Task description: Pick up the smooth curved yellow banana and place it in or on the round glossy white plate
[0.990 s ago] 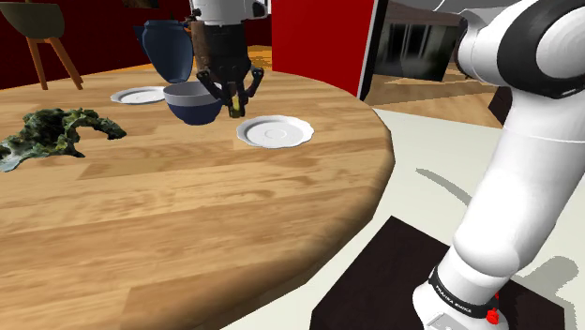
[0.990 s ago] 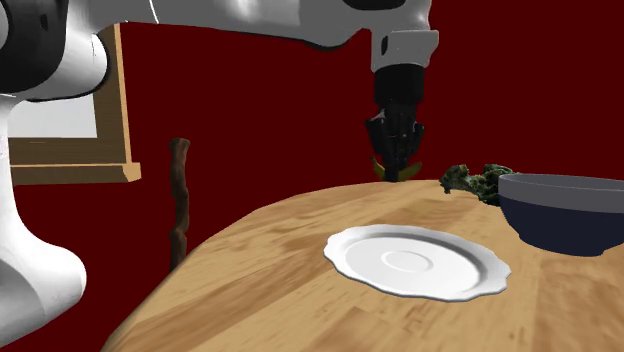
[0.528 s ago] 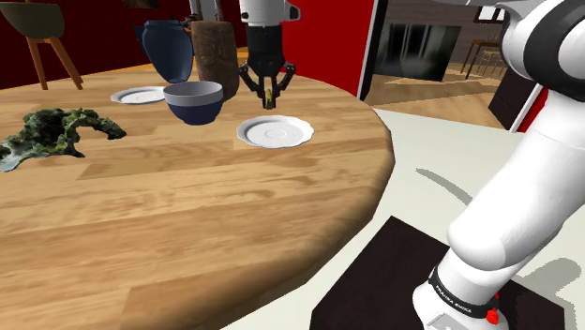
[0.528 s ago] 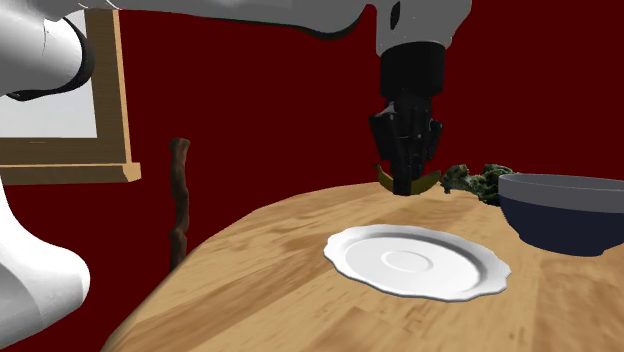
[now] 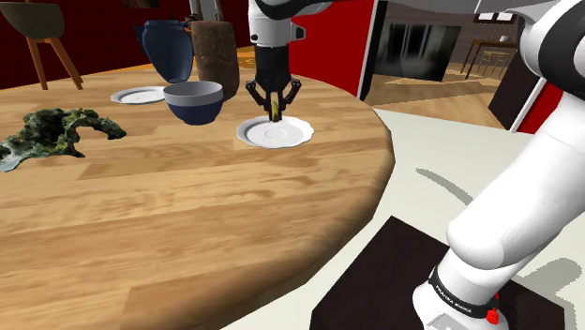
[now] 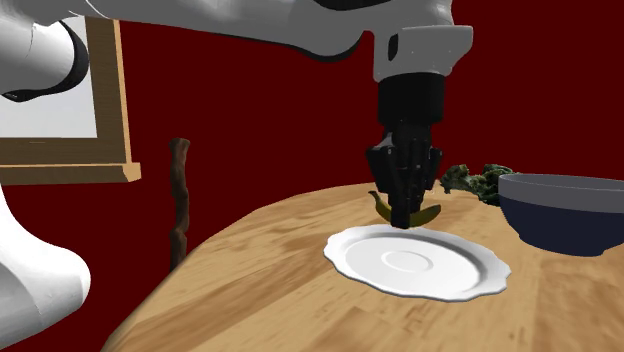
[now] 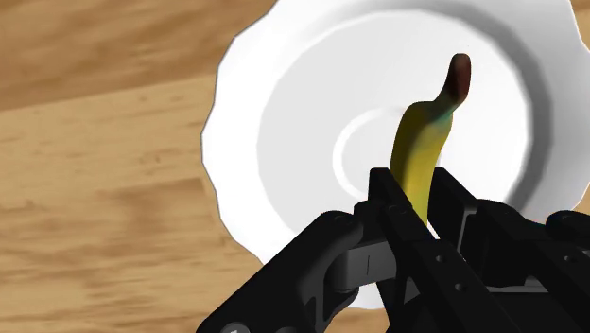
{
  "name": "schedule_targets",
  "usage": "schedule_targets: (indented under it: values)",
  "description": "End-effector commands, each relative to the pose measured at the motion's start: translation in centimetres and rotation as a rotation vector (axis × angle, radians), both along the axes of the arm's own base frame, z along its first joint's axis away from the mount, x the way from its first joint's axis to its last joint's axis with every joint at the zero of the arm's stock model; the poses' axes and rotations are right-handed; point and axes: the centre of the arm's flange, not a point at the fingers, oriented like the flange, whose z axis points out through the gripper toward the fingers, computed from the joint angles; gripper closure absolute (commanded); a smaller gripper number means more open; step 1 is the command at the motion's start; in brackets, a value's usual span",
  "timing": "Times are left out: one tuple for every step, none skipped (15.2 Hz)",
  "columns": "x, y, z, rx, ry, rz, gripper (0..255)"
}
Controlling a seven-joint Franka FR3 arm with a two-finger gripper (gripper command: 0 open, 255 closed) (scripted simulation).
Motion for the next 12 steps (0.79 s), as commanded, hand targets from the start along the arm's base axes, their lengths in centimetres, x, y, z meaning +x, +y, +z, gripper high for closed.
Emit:
schedule_targets:
  values:
    - [0.0,0.0,-1.1,0.000,0.000,0.000,255]
    - [0.0,0.0,-1.6,0.000,0.000,0.000,255]
    - [0.0,0.0,-2.2,0.000,0.000,0.000,255]
    - [0.0,0.0,-2.7,0.000,0.000,0.000,255]
    - [-0.1,0.0,-2.8,0.000,0.000,0.000,255]
    - [0.0,0.0,-2.8,0.000,0.000,0.000,255]
    - [0.0,0.0,-2.8,0.000,0.000,0.000,255]
    - [0.0,0.0,-2.8,0.000,0.000,0.000,255]
    - [0.0,0.0,-2.8,0.000,0.000,0.000,255]
    - [0.0,0.0,-2.8,0.000,0.000,0.000,255]
    - [0.0,0.0,-2.8,0.000,0.000,0.000,255]
    - [0.0,0.0,-2.8,0.000,0.000,0.000,255]
